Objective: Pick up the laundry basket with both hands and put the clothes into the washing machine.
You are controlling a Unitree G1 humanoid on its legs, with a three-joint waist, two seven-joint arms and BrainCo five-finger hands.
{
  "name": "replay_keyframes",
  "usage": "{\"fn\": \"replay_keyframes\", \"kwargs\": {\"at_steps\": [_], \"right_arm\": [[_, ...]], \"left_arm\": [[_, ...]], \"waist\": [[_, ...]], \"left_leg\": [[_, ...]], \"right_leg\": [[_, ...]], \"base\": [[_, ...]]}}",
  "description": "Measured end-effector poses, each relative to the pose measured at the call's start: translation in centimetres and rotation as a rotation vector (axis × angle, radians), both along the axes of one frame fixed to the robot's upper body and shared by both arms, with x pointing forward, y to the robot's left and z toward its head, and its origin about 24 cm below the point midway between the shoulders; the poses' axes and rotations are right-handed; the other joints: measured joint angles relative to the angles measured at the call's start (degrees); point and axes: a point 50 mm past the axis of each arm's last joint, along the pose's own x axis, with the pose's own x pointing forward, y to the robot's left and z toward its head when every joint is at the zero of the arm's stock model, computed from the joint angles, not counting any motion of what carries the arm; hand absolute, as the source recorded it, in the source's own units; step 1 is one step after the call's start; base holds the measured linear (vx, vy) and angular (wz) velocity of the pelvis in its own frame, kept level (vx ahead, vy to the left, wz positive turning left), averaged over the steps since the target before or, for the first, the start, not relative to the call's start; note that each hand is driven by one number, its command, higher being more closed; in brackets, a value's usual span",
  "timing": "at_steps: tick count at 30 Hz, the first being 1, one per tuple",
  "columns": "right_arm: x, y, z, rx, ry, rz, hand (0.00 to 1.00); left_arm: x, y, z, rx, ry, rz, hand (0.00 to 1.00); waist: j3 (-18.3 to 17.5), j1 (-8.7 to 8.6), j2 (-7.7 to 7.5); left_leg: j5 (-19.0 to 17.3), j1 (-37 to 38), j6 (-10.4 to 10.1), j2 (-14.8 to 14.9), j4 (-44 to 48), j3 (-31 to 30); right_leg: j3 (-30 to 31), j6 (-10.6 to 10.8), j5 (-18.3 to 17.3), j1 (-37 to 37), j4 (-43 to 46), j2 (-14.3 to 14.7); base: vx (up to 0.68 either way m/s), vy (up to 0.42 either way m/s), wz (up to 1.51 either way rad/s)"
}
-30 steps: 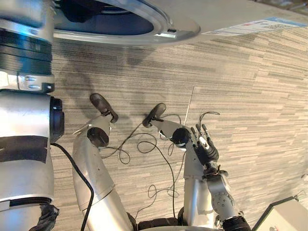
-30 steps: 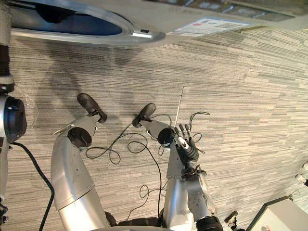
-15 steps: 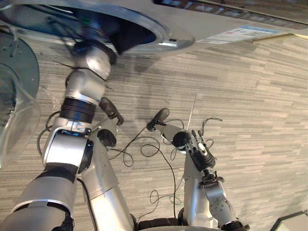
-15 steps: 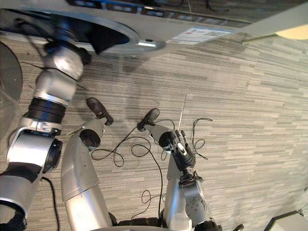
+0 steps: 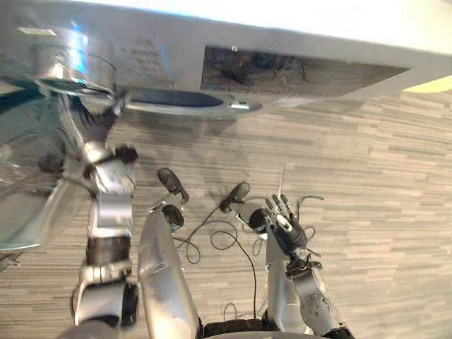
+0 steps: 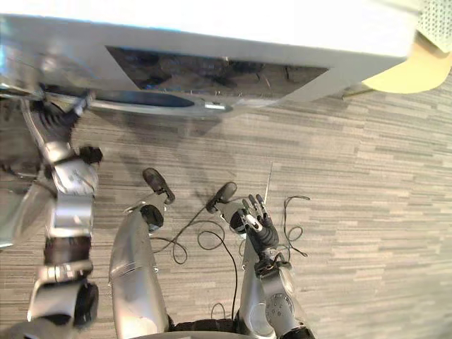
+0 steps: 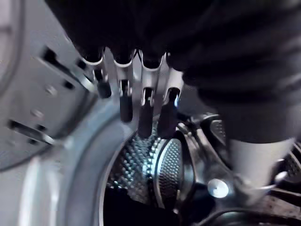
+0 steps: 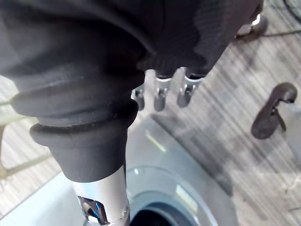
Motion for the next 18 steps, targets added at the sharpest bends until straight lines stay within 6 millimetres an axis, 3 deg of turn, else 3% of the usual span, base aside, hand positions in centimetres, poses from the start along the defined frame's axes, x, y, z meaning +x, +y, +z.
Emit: {"fn": "replay_keyframes", "kwargs": {"at_steps": [2,5,11,12,14,15,16,17,18], "right_arm": [[-0.2,-0.6,-0.6,-0.025,0.038,-0.020,0.00],[-0.3,-1.1,-1.0,-0.069,0.056,-0.013,0.00],[-1.2,-3.0,-4.0,-0.221,0.208,0.020,0.00],[-1.2,-3.6,-5.2,-0.280,0.269,0.036,0.00],[-0.9,-4.5,-5.5,-0.336,0.299,0.019,0.00],[-0.6,-5.3,-5.5,-0.374,0.318,-0.023,0.00],[-0.2,-6.1,-5.3,-0.411,0.330,-0.073,0.00],[0.1,-6.4,-5.1,-0.430,0.331,-0.096,0.00],[0.7,-6.9,-4.7,-0.461,0.329,-0.138,0.00]], "left_arm": [[-2.4,0.6,-4.3,-0.017,0.136,0.039,0.00],[-5.1,0.4,-8.9,-0.049,0.329,-0.019,0.00],[-10.2,-3.8,-18.2,-0.346,0.716,-0.331,0.00],[-12.0,-5.6,-21.0,-0.487,0.828,-0.422,0.00],[-13.0,-7.5,-22.6,-0.585,0.893,-0.491,0.00],[-13.1,-8.4,-22.9,-0.647,0.890,-0.522,0.00],[-12.7,-9.0,-22.8,-0.676,0.874,-0.553,0.00],[-12.3,-9.3,-22.5,-0.679,0.856,-0.569,0.00],[-12.4,-9.5,-22.8,-0.704,0.857,-0.571,0.00]], "waist": [[-0.02,1.55,2.47],[-0.50,2.87,4.42],[-4.86,2.98,7.06],[-6.86,3.10,7.58],[-9.44,2.87,8.20],[-11.29,2.89,8.77],[-12.83,2.93,8.92],[-13.00,3.06,8.66],[-13.15,2.84,8.60]], "left_leg": [[-0.02,4.82,-0.90,-0.82,-1.59,-0.02],[-0.12,10.23,-1.50,-1.92,-3.42,-0.03],[-0.56,21.45,-2.41,-5.63,-6.80,-1.09],[1.26,25.30,-2.70,-8.00,-10.23,-2.15],[7.11,28.09,-2.95,-11.44,-17.70,-4.75],[12.71,28.66,-3.62,-13.03,-22.97,-6.40],[18.65,29.86,-5.95,-14.27,-29.40,-7.43],[16.89,29.98,-5.29,-13.77,-26.23,-5.37],[8.47,30.61,-1.85,-11.78,-14.15,-1.55]], "right_leg": [[-0.02,0.58,-0.50,4.64,-0.73,-0.07],[-0.06,1.45,-1.05,9.80,-1.62,-0.26],[-0.76,3.67,-3.51,21.05,-1.50,-2.39],[-1.86,4.52,-4.13,24.78,-1.66,-3.28],[-5.35,4.65,-4.28,27.44,-3.01,-4.23],[-8.45,4.34,-4.13,28.60,-4.28,-4.23],[-12.27,2.11,-3.49,29.82,-7.76,-4.23],[-14.00,1.05,-3.03,30.84,-9.42,-4.06],[-15.66,0.44,-1.81,32.61,-11.50,-3.80]], "base": [[0.04,-0.094,0.16],[0.01,-0.054,0.15],[0.02,-0.032,0.29],[0.02,-0.084,0.62],[0.01,-0.130,0.98],[-0.04,-0.157,1.31],[-0.06,-0.122,1.15],[-0.12,-0.167,0.93],[-0.12,-0.180,0.54]]}}
